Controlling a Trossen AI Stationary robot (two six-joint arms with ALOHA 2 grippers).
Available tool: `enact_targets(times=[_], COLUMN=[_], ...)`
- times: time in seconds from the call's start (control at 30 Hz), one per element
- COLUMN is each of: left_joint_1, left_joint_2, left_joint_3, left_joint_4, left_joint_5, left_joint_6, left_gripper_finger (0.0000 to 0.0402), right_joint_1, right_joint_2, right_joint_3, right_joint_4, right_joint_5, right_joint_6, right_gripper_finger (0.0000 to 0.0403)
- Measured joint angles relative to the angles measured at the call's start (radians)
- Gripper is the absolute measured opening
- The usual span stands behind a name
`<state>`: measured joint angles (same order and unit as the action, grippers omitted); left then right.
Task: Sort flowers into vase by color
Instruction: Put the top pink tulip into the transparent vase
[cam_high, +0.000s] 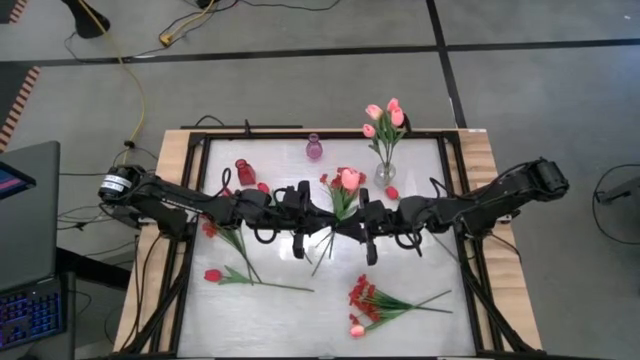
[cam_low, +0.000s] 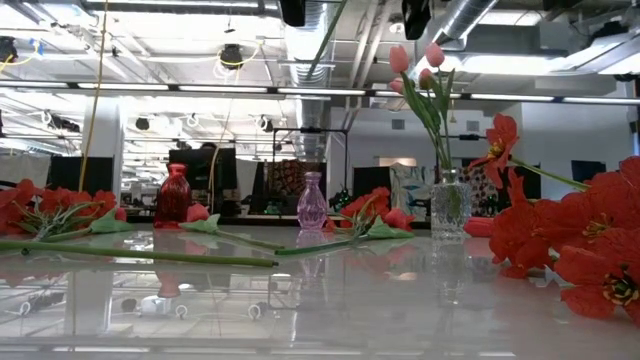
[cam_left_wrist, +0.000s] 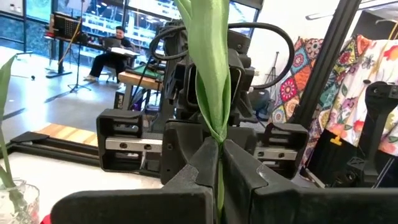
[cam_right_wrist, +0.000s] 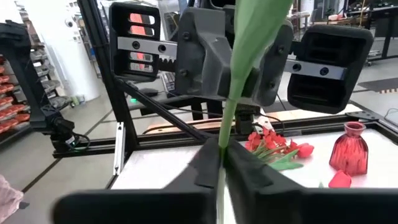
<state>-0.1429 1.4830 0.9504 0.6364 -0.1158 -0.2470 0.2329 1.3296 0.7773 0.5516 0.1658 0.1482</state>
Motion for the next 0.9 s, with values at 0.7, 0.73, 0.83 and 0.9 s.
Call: enact_targets(times=[0.7, 0.73, 0.83, 0.9], left_joint_1=[0.098, 0.095, 0.08, 0.072], left_joint_2=[-0.259, -0.277, -0.302, -0.303], left_joint_3=[0.001, 0.001, 0.001, 0.001], left_joint_4=[-0.431, -0.469, -0.562, -0.605], left_joint_5=[0.103, 0.062, -0.014, -0.03], left_joint_6=[0.049, 0.068, 0.104, 0.114], left_gripper_finger=[0.0234, 0.0235, 0.0235, 0.0235], right_joint_1=[-0.003, 0.001, 0.011, 0.017], right_joint_2=[-0.292, -0.318, -0.393, -0.435], right_joint_3=[0.0, 0.0, 0.0, 0.0], right_joint_4=[-0.352, -0.374, -0.465, -0.528], right_joint_5=[0.13, 0.139, 0.2, 0.255], right_joint_6=[-0.018, -0.018, -0.019, -0.026], right_gripper_finger=[0.0032, 0.0033, 0.003, 0.0027])
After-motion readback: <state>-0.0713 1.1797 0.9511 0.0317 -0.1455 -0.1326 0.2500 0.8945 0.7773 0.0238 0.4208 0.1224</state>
